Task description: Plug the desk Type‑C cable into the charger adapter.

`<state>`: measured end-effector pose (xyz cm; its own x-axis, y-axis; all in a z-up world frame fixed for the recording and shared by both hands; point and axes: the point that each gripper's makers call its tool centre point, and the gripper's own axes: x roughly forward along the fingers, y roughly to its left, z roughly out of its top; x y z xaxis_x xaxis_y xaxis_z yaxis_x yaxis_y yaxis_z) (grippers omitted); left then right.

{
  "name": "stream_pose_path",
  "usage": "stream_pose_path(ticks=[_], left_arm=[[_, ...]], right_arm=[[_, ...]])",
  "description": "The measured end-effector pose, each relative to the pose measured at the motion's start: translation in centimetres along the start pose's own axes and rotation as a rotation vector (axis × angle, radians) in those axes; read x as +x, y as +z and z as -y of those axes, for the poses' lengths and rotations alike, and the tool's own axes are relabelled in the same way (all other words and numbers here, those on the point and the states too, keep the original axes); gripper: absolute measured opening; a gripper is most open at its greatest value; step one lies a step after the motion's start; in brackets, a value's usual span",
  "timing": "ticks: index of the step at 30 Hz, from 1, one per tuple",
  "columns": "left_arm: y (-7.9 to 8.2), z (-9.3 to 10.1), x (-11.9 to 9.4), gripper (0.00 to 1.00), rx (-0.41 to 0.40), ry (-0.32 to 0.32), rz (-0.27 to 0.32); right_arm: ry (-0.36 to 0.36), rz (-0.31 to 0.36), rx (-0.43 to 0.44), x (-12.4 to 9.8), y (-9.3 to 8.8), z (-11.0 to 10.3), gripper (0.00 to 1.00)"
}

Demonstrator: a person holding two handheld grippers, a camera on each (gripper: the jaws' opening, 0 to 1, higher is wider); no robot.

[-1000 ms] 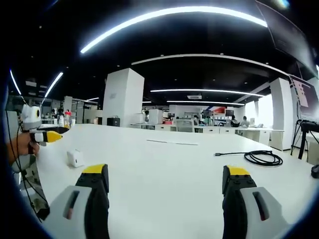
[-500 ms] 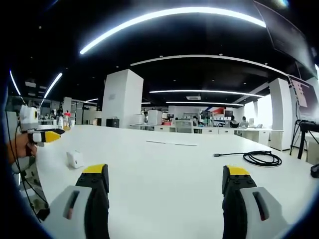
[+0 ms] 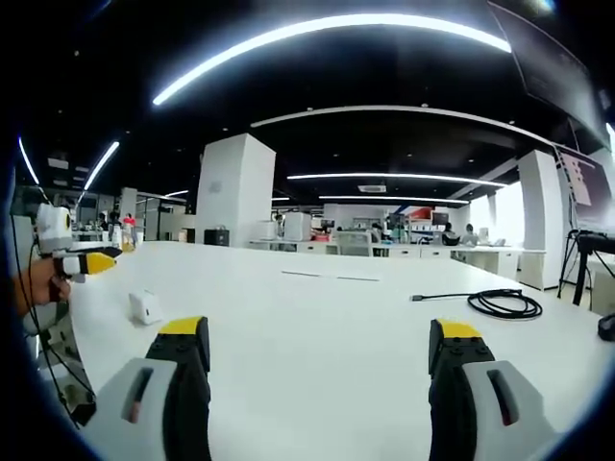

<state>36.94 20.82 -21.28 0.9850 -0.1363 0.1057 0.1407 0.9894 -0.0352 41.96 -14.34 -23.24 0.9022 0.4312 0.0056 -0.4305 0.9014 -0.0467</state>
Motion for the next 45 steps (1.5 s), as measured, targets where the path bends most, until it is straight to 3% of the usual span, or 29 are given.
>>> stream_pose_path(ticks=[12,18,24,29,34,38,43,45], left_arm=[[-0.6,0.5,0.1,1.0,-0.006,-0.024,-0.029],[-0.5,0.9,0.2,1.0,0.001,-0.038,-0.032],[-0.7,0.6,0.2,1.0,0.007,-0.026,-0.049],[-0.8,0.5,0.1,1.0,0.004,-0.027,-0.056],[-0.5,0.5,0.2,1.0,0.014,-0.028,-0.055],[-0.7,0.6,0.2,1.0,0.013,-0.036,-0.066],[-1.0,0.5,0.2,1.0,0.006,-0.033,-0.076],[-1.1,0.4,0.1,1.0,0.01,-0.031,-0.081]], right_arm=[[-0.002,-0.001,0.001,0.0,-0.1,0.3,0.96],[-0.001,-0.01,-0.039,0.2,0.0,1.2,0.96],[-0.005,-0.073,-0.163,0.9,0.3,4.7,0.96],[-0.005,-0.091,-0.196,1.6,0.5,7.1,0.96],[-0.011,-0.177,-0.275,2.9,-0.2,11.1,0.93],[-0.002,-0.269,-0.291,3.8,-1.6,13.6,0.93],[0.028,-0.279,-0.271,5.5,-2.0,16.3,0.87],[0.029,-0.315,-0.265,6.1,-2.3,17.5,0.85]])
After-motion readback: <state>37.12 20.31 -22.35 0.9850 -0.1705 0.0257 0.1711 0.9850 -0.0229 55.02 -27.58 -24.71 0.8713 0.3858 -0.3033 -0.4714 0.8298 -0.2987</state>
